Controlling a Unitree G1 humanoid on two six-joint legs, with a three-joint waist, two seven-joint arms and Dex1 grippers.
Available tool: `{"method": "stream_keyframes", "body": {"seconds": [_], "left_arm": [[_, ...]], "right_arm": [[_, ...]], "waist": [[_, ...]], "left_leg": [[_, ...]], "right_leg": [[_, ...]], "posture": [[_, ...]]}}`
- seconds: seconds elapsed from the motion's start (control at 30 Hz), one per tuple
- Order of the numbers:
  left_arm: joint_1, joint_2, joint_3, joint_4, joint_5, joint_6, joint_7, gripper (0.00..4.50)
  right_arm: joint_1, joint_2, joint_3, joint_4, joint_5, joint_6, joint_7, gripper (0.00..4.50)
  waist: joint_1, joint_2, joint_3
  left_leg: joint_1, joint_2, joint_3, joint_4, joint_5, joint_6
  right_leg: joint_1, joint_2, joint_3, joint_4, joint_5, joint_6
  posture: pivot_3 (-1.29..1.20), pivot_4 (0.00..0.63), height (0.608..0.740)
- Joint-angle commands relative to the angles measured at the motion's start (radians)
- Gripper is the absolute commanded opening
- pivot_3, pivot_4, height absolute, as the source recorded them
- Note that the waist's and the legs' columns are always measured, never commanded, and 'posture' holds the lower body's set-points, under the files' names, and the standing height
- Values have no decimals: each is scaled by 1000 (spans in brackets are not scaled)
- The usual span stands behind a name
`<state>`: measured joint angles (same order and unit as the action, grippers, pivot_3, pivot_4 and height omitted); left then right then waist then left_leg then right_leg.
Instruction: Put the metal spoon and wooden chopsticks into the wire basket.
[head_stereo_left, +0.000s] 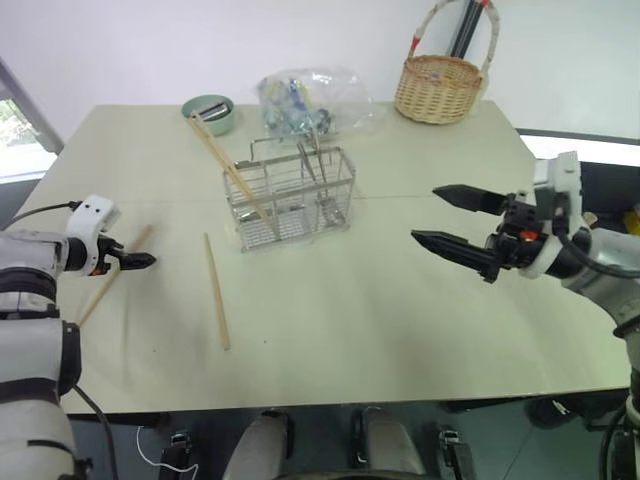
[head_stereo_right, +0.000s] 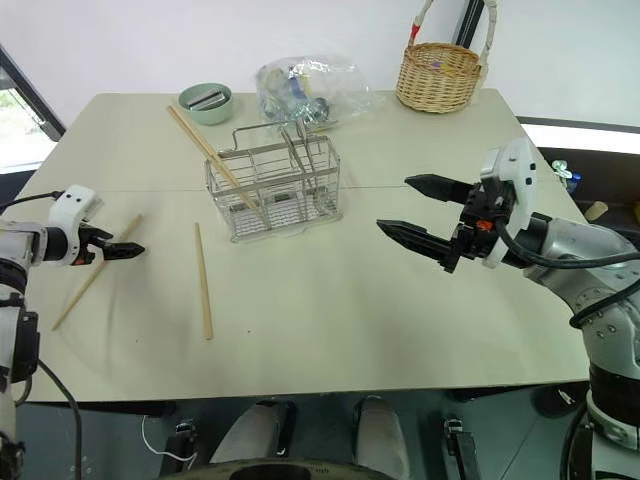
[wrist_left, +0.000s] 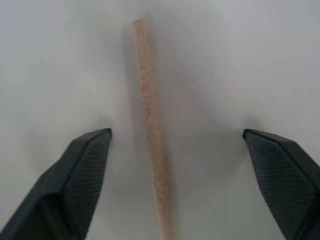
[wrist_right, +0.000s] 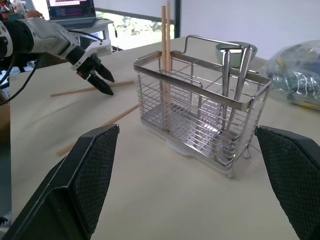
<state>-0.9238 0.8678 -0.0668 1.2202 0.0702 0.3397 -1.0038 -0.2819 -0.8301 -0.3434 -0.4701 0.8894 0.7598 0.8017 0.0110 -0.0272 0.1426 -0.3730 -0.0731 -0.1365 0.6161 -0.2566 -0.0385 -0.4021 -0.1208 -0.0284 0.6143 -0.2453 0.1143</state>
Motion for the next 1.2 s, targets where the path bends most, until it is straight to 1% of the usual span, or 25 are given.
{"method": "stream_keyframes", "body": {"seconds": [0.03, 0.07, 0.1, 0.2, 0.23, 0.4, 0.57, 0.73, 0.8, 0.83, 0.9, 0.97, 1.03, 1.1, 1.2], "left_arm": [[14, -11, -30, 42, 49, 21, 17, 2667], [11, -13, -26, 44, 49, 23, 20, 2249], [9, -14, -24, 45, 50, 23, 23, 1612], [4, -14, -19, 49, 55, 22, 33, 93], [2, -14, -16, 50, 55, 23, 37, 32], [-11, -3, 13, 45, 37, 28, 58, 32], [-36, 21, 93, 21, -19, 32, 104, 32], [-76, 37, 238, -99, -139, -1, 147, 32], [-73, 32, 309, -197, -199, -15, 184, 32], [-77, 23, 364, -271, -247, -3, 216, 32], [-92, -3, 465, -398, -340, 55, 285, 32], [-137, -55, 591, -521, -479, 173, 383, 32], [-171, -128, 664, -685, -591, 259, 478, 32], [-210, -211, 682, -827, -668, 309, 559, 32], [-259, -294, 655, -912, -714, 336, 623, 32]], "right_arm": [[-5, -19, -39, -28, 24, -2, -9, 4500], [-4, -21, -41, -27, 27, -2, -9, 4500], [-3, -22, -43, -25, 29, -2, -10, 4500], [-7, -24, -43, -16, 32, -4, -16, 4500], [-8, -23, -43, -14, 33, -4, -18, 4500], [-9, -11, -26, -8, 24, -17, -24, 4500], [-12, -4, -13, -4, 13, -30, -23, 4500], [-13, -9, -8, 5, 1, -39, -12, 4500], [-19, -7, -7, 10, 3, -38, -14, 4500], [-22, -5, -4, 13, 1, -39, -15, 4500], [-24, -3, 1, 16, -1, -40, -17, 4500], [-24, -1, 3, 15, 0, -41, -20, 4500], [-26, 4, 8, 12, 2, -40, -27, 4500], [-29, 12, 12, 10, 3, -40, -36, 4500], [-24, 23, 18, 4, -3, -44, -43, 4500]], "waist": [[0, 2, -1], [0, 2, -2], [-1, 3, -2], [-3, 3, -2], [-3, 4, -2], [-2, 3, -2], [-4, 2, -2], [0, -6, 1], [2, -9, 1], [2, -9, 2], [2, -11, 2], [2, -11, 2], [1, -11, 2], [1, -10, 2], [1, -10, 2]], "left_leg": [[0, 0, 0, 0, 0, 0], [0, 0, 0, 0, 0, 0], [0, 0, 0, 0, 0, 0], [1, 1, 0, 0, 0, 0], [1, 1, 0, 0, 0, 0], [0, 1, 0, 0, 0, 0], [0, 1, 0, 0, 0, 0], [-2, 1, -1, 1, 0, 0], [-3, 0, -2, 1, 0, 0], [-3, 0, -2, 1, 0, 0], [-4, -1, -3, 2, 0, 0], [-4, -1, -3, 3, 0, 0], [-4, -1, -3, 4, 0, 0], [-4, -2, -3, 6, 0, 0], [-2, -2, -2, 8, 0, 0]], "right_leg": [[0, 0, 0, 0, 0, 0], [0, 0, 0, 0, 0, 0], [0, 1, 0, 1, 0, 0], [0, 1, 0, 1, -2, 3], [0, 1, 0, 1, -2, 3], [0, 1, 0, 1, 0, 1], [0, 1, 0, 1, 0, 1], [-2, 1, -1, 0, 0, 0], [-2, 1, -1, 0, 0, 1], [-1, 0, -1, 0, 1, 1], [-2, -1, -1, -1, 1, 2], [-1, -1, -1, -1, 1, 2], [-1, -1, -1, -1, 2, 3], [0, -1, -1, -1, 2, 4], [4, -1, -1, -2, 3, 5]], "posture": [[0, 150, 684], [0, 150, 684], [0, 150, 684], [0, 150, 684], [0, 150, 684], [0, 150, 684], [0, 150, 684], [0, 150, 684], [0, 150, 684], [0, 150, 684], [0, 150, 684], [0, 150, 684], [0, 150, 684], [0, 150, 684], [0, 150, 684]]}}
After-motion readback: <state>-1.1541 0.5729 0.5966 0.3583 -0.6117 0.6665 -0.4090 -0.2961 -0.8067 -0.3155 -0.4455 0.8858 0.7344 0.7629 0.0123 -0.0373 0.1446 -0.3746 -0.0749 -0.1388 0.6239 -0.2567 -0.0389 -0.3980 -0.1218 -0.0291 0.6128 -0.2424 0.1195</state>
